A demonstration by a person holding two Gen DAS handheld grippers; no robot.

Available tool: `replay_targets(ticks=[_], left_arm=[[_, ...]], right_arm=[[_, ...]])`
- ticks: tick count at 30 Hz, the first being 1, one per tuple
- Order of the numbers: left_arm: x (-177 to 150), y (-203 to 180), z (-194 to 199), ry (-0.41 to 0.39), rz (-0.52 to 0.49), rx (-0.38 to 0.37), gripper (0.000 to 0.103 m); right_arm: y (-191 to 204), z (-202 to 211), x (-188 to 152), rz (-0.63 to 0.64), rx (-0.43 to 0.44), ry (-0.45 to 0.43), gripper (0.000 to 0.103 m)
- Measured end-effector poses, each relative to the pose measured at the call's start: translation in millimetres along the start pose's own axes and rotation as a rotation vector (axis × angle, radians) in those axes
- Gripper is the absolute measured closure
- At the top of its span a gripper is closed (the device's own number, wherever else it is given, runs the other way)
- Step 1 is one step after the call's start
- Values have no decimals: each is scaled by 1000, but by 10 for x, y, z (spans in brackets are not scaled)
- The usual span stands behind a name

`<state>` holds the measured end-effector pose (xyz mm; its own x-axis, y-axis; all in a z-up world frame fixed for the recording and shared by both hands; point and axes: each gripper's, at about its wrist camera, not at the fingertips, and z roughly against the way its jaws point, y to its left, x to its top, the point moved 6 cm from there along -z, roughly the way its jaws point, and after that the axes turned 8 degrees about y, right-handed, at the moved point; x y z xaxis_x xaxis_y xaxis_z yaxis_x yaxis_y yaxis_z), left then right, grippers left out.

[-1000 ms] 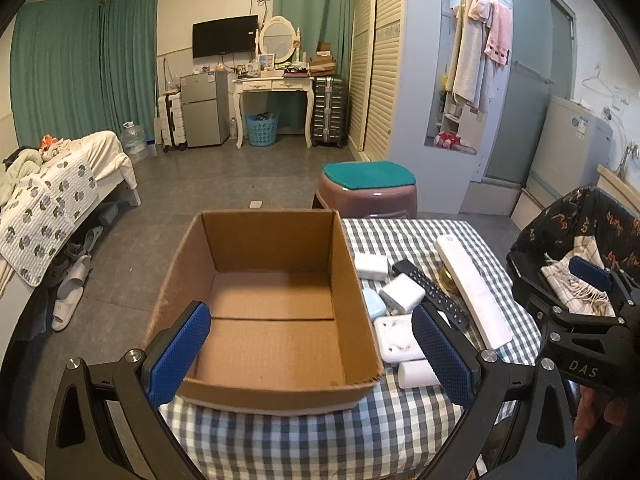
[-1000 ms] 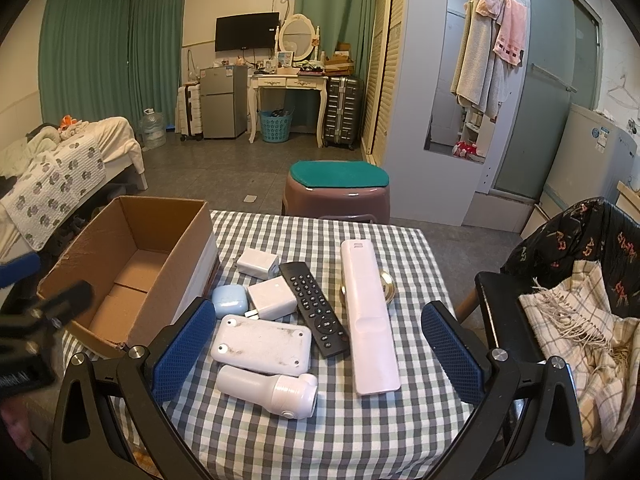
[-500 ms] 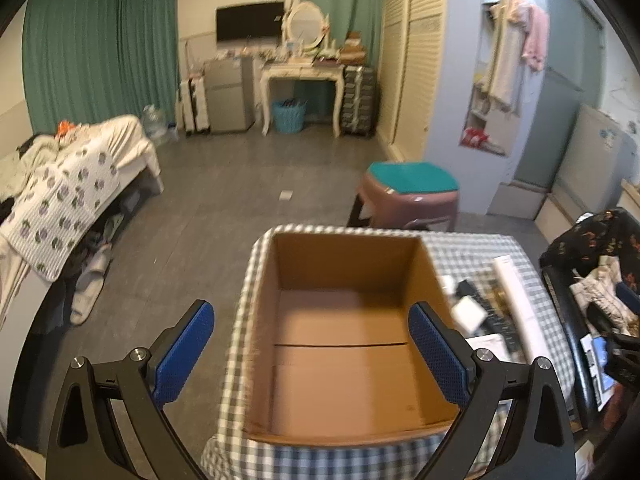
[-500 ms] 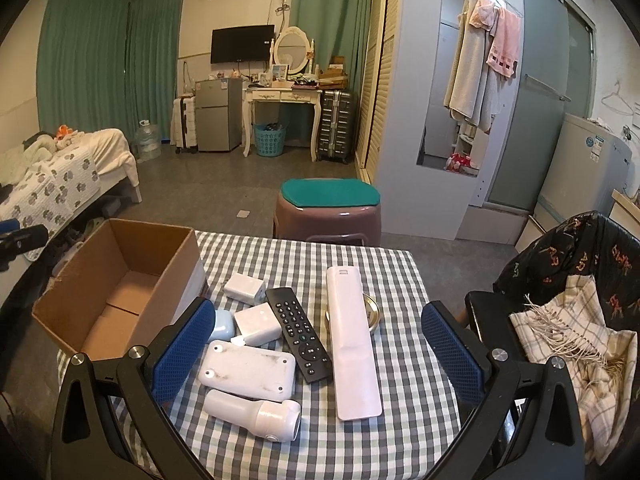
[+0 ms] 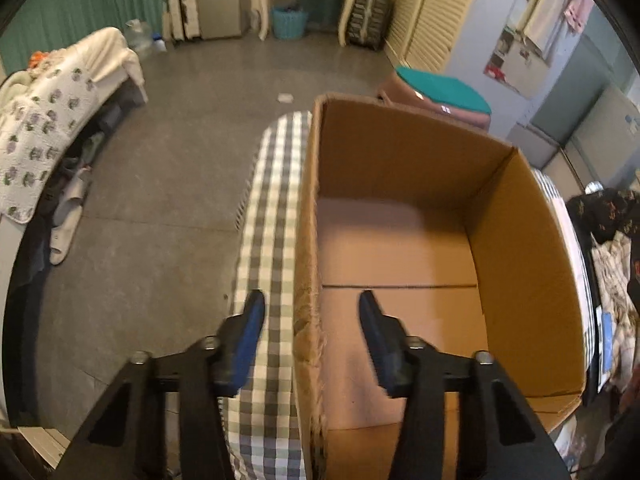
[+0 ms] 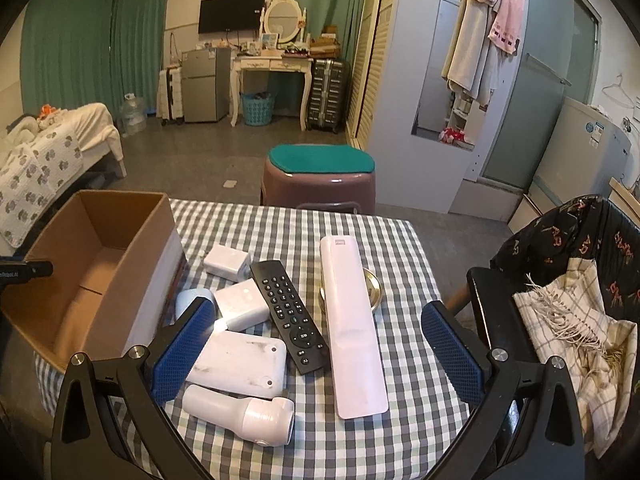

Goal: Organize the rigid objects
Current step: 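Clamp the cardboard box side wall with the left gripper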

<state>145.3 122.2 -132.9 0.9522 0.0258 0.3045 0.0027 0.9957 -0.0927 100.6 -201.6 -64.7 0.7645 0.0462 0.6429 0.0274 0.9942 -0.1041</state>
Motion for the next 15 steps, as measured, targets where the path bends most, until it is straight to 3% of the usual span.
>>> replay_targets(ticks=[6, 15], left_arm=[[-7, -14, -65, 16, -52, 58, 92], [-4, -39, -75, -17, -70, 73, 92]], right_arm=[[66, -133, -13, 1, -15, 32, 0], [-31, -246, 22, 14, -37, 55, 0]])
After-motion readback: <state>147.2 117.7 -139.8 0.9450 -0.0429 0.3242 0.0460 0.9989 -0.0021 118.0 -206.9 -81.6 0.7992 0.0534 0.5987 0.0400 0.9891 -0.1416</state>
